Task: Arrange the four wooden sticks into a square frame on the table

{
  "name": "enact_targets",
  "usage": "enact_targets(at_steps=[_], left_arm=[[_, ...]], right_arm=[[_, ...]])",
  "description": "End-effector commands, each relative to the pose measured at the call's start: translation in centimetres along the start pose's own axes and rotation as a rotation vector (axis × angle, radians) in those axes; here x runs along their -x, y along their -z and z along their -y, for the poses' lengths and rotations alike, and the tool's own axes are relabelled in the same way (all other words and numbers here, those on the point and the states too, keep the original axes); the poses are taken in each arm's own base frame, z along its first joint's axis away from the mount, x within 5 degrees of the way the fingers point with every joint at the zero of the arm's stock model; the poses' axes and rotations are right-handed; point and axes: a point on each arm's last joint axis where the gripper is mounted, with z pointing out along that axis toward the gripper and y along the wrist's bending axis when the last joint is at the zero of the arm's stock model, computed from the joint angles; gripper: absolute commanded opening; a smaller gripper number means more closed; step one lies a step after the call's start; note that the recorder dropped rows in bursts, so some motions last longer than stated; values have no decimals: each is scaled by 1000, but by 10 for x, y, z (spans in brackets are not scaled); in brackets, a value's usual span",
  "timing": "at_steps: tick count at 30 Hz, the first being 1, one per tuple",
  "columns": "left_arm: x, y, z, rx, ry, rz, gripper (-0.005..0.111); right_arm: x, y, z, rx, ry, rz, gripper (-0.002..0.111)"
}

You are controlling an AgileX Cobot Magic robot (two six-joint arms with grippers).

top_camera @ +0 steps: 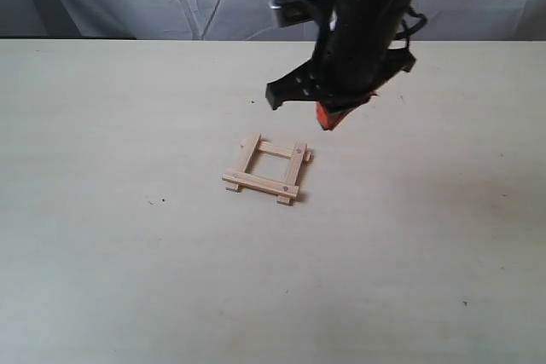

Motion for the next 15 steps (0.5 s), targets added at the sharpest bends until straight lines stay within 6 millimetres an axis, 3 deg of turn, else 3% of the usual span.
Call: enact_targets(at_steps=[1,7,15], left_arm=[[-4,1,-1,10,1,-22,0],[-4,1,-1,10,1,-22,0],[-4,1,-1,10,1,-22,0]], right_arm=[[-30,28,29,19,-134,94,0],[-81,66,44,12,-220,227,0],[-113,110,40,36,-221,372,0]])
